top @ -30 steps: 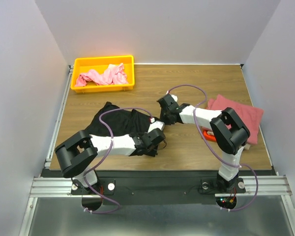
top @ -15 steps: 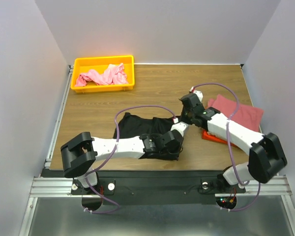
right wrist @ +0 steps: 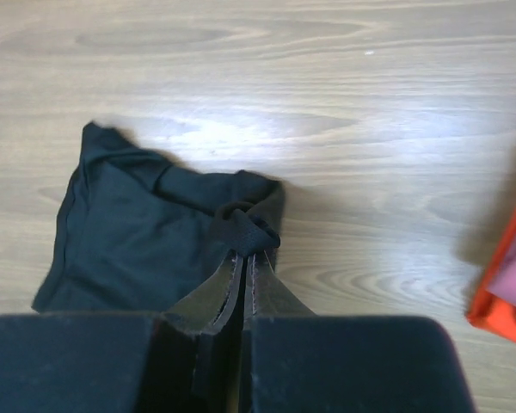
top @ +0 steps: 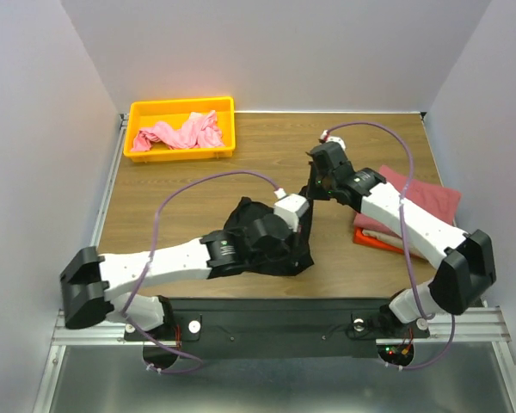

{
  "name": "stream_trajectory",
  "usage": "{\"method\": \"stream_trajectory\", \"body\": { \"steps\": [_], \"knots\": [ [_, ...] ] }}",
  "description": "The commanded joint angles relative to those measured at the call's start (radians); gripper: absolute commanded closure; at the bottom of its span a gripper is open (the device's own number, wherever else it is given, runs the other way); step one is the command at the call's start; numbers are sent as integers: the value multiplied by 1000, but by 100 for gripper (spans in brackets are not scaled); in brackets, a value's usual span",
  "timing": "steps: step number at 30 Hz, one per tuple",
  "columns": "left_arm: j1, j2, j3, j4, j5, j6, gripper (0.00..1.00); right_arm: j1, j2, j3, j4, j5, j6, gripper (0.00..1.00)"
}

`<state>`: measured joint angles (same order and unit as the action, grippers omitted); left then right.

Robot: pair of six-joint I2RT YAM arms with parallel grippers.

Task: Fold and stack the t-shirts
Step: Fold the tshirt

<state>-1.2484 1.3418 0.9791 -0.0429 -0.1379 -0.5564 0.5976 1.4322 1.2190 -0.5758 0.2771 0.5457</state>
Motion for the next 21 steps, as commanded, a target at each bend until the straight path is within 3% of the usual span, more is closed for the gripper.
{"method": "stream_trajectory", "body": {
  "steps": [1,7,13,21],
  "knots": [
    [50,-139,-107,-35,-42,-68,100,76,83,109,28,-9,-20,100],
    [190,-291,-232,-132,-72,-155,100,157,235,256,30,-15,-18,100],
    [289,-421,-304,-293,-190,-221,100,200,378,442,33,-62,-24,100],
    [414,-435,-332,-434,-282,-350,100,234,618,620,34,-115,-32,100]
  ]
}}
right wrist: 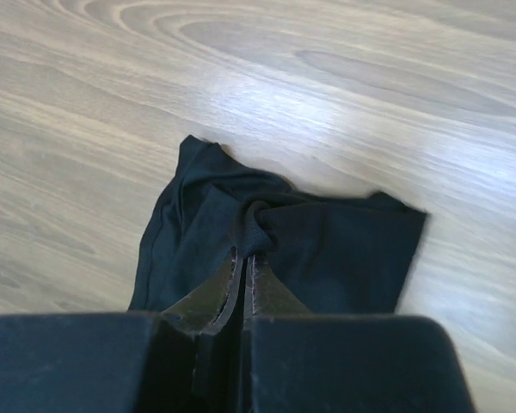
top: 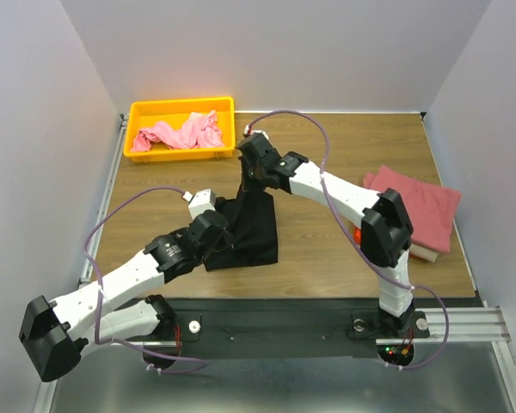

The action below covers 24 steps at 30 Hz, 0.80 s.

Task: Fold and stack the t-shirts
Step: Fold the tshirt

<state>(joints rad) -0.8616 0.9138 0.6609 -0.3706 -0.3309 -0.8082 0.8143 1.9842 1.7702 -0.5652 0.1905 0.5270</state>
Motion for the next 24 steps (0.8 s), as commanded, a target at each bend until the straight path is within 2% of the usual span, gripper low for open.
{"method": "stream_trajectory", "body": {
  "steps": [1,5,10,14,18,20,23,24],
  "knots": [
    [33,-9,-17,-134,-95,-136,100,20,88,107,24,-26,-12,100],
    [39,-27,-59,-142,-68,-219,100,34,194,184,44,-63,-21,100],
    [47,-75,-93,-235,-152,-353,100,71,243,207,139,-86,-35,100],
    [70,-76,-141,-206,-166,-382,100,75,266,179,260,-91,-15,100],
    [102,-33,-156,-192,-148,-408,100,74,327,199,287,-108,4,99],
    [110,-23,-150,-200,-140,-417,100,75,352,219,292,-154,5,94],
    [110,-35,-147,-212,-137,-428,100,75,384,244,300,-238,-7,74],
    [108,-42,-144,-217,-143,-427,78,75,386,247,304,-256,-21,53]
  ]
}}
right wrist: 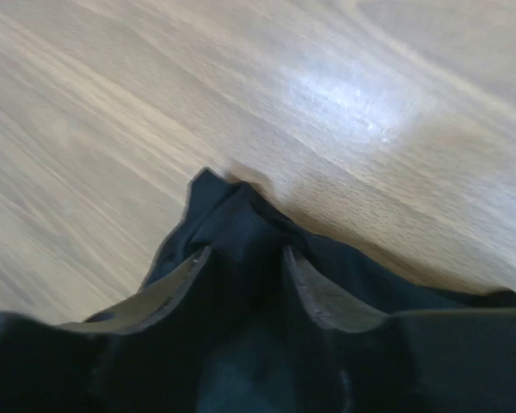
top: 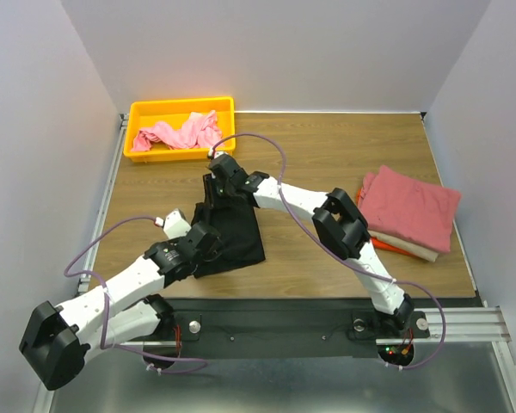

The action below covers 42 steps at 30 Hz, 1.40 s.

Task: Fold and stack the t-shirts
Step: Fold the tshirt

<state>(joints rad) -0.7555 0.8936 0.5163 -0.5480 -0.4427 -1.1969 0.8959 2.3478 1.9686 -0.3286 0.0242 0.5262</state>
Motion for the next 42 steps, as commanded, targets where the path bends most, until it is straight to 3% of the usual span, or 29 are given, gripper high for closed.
{"method": "stream_trajectory", "body": {
  "steps": [1,2,3,4,6,9,18,27,33,38,42],
  "knots": [
    [4,-34,16,-67,-37,-52,45,-6,13,49,72,-121,-26,40],
    [4,-42,25,-78,-47,-37,33,-6,4,43,76,-131,-34,22],
    [4,-51,31,-84,-51,-39,23,-5,-5,32,77,-139,-34,21],
    [4,-61,46,-93,-56,-43,14,-5,-21,18,83,-145,-43,11],
    [4,-87,73,-136,-77,-44,3,-5,-71,-28,100,-158,-58,2],
    [4,-123,88,-190,-109,-50,2,-5,-146,-92,109,-121,-68,0],
    [4,-194,86,-110,-88,16,1,-3,-294,-312,141,-121,-77,0],
    [5,-200,129,-110,-129,56,1,-8,-231,-390,149,-107,-49,0],
    [5,-191,125,-83,-128,65,2,-14,-275,-502,149,40,20,0],
    [8,-159,110,-5,-111,109,1,-15,-451,-838,149,210,194,0],
    [13,-104,108,71,-80,166,1,-5,-672,-1123,149,188,401,0]
  ]
}}
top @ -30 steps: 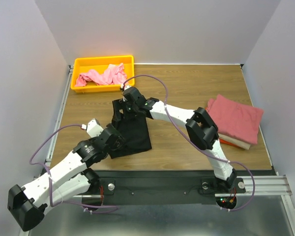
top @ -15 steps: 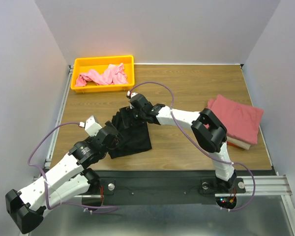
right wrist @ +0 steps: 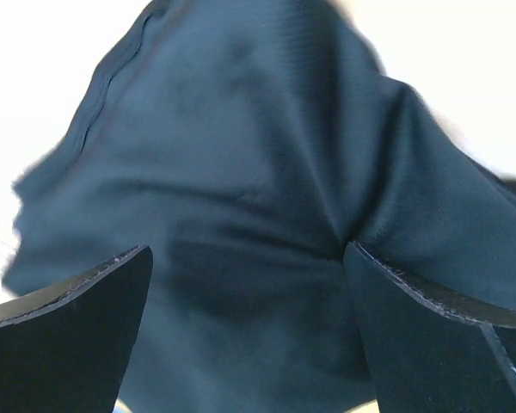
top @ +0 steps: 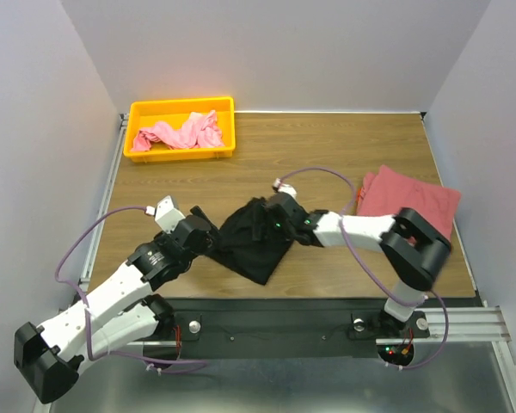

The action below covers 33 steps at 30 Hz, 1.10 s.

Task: Fold and stack the t-shirts
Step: Fold the tshirt

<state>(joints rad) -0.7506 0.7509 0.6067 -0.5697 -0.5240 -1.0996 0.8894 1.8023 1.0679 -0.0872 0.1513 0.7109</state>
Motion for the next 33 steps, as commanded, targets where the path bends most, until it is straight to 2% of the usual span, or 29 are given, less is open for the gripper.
{"method": "stream_trajectory", "body": {
  "steps": [1,2,4,6,9,11,12,15,19,21,23,30,31,33],
  "knots": [
    [10,50,19,105,5,79,2,49,-171,-268,-92,71,267,0],
    [11,60,24,119,9,93,2,80,-258,-296,-92,77,268,0],
    [17,94,31,145,12,125,1,141,-326,-318,-97,65,210,0],
    [23,114,48,163,30,151,2,143,-409,-313,-100,45,161,0],
    [23,107,42,227,115,234,2,143,-487,-283,-121,137,38,0],
    [25,93,2,313,180,297,2,140,-511,-264,-146,229,15,0],
    [23,93,-16,348,255,317,1,137,-526,-258,-181,258,13,0],
    [25,113,-65,444,364,363,1,106,-550,-263,-207,306,4,0],
    [25,191,-84,536,398,388,2,31,-546,-298,-207,280,7,0],
    [23,263,-59,539,384,402,11,-3,-529,-309,-207,263,9,2],
    [25,309,-30,542,387,406,24,-44,-494,-304,-206,255,4,9],
    [23,470,-1,544,375,411,42,-99,-380,-264,-206,232,12,37],
    [23,478,-1,544,377,409,44,-104,-371,-266,-204,229,19,43],
    [23,489,-1,544,383,400,58,-109,-351,-264,-204,229,28,56]
  ]
}}
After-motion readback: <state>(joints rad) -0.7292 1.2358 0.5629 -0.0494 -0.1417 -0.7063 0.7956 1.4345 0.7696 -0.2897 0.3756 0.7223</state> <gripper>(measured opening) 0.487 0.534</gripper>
